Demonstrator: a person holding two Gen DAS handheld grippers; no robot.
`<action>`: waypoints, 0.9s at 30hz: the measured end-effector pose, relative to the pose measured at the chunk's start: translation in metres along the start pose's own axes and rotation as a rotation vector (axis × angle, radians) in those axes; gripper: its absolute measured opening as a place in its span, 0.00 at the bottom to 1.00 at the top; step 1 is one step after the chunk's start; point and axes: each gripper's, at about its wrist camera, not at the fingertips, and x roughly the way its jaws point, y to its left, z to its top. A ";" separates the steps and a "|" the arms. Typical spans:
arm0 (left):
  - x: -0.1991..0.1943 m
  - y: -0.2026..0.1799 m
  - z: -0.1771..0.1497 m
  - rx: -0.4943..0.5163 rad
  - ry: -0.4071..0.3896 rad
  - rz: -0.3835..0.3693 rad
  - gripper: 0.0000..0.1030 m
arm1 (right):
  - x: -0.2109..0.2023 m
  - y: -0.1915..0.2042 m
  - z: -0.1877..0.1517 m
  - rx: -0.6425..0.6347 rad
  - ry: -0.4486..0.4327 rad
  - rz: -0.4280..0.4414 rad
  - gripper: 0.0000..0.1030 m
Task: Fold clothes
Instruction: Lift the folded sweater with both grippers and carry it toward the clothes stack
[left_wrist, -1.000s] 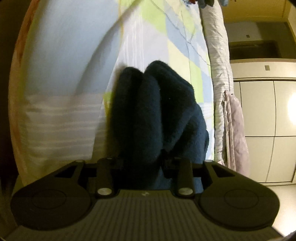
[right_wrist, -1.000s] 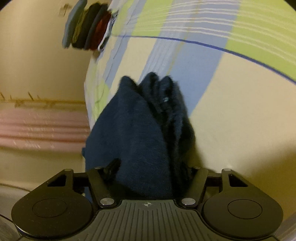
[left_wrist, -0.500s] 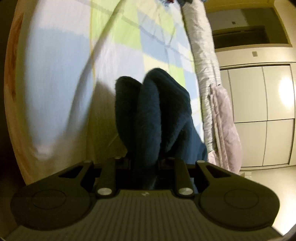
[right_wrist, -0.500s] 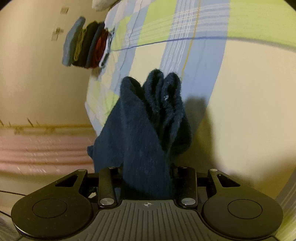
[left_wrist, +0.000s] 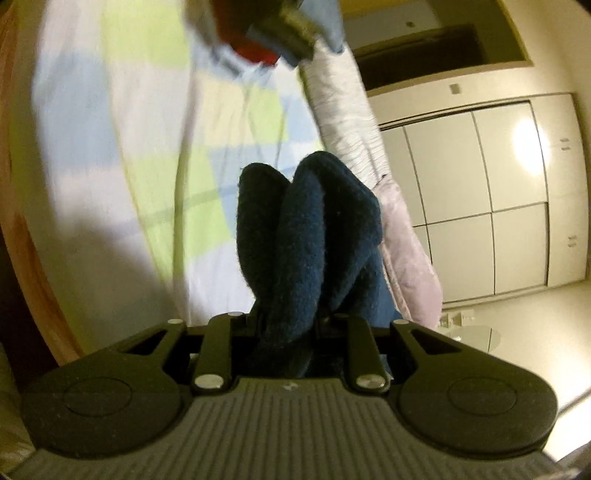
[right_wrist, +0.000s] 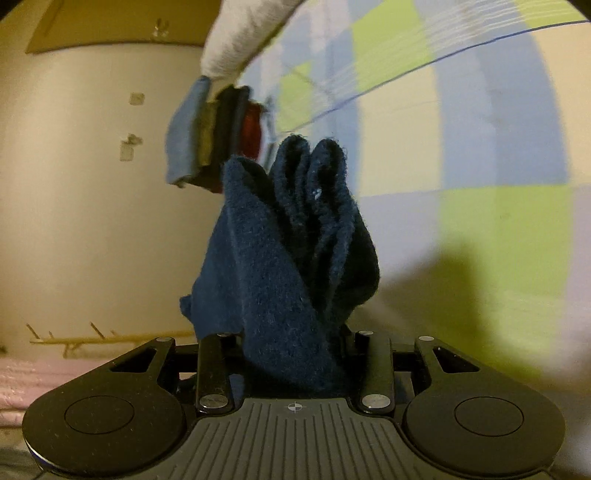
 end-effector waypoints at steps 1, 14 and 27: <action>-0.015 -0.003 0.016 0.022 -0.006 -0.001 0.17 | 0.010 0.014 -0.007 -0.003 -0.012 0.011 0.37; -0.118 -0.029 0.170 0.100 -0.174 -0.001 0.17 | 0.145 0.152 -0.015 -0.052 0.005 0.151 0.37; -0.084 -0.038 0.370 0.162 -0.174 -0.021 0.17 | 0.275 0.230 0.069 -0.017 -0.046 0.181 0.37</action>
